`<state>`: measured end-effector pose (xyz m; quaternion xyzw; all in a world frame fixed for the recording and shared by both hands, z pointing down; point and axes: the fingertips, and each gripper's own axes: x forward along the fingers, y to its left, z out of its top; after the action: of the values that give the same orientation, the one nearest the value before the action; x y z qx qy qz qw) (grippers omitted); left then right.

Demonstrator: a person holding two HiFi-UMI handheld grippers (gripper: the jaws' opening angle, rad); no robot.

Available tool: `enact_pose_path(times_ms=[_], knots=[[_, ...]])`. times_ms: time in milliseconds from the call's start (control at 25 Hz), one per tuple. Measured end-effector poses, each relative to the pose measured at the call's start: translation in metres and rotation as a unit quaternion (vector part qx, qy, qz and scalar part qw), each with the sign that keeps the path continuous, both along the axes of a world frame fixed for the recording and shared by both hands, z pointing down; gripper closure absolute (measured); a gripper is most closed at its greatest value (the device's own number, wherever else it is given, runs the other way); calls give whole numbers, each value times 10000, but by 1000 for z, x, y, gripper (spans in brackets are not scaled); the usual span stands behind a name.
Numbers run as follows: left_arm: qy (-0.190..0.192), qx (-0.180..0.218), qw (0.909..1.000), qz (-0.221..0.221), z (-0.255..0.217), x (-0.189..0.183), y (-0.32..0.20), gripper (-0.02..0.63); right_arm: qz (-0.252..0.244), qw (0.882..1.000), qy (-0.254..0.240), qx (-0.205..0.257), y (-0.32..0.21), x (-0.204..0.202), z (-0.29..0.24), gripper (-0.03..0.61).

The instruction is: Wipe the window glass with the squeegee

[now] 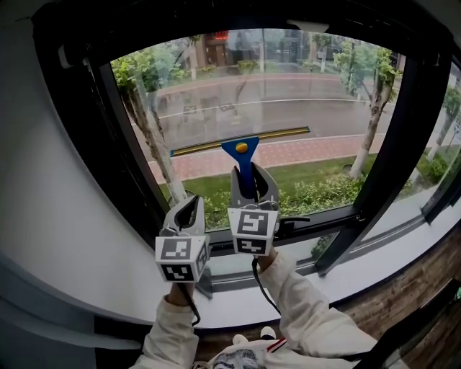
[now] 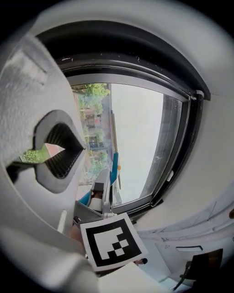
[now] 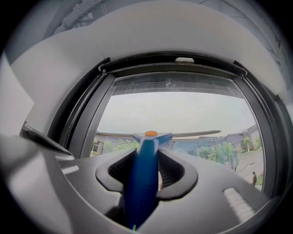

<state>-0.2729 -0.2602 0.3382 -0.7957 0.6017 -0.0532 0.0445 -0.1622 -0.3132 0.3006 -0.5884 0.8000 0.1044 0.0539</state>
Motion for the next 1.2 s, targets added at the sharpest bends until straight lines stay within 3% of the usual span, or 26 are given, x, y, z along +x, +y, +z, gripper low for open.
enact_pose_path(times_ms=[840, 1200], knots=[[-10, -516, 9986, 71, 55, 8, -3, 615, -83, 9975, 36, -702, -3, -2, 85, 433], [9, -932, 9956, 6, 107, 1, 1, 615, -89, 9941, 211, -1056, -1, 0, 135, 436]])
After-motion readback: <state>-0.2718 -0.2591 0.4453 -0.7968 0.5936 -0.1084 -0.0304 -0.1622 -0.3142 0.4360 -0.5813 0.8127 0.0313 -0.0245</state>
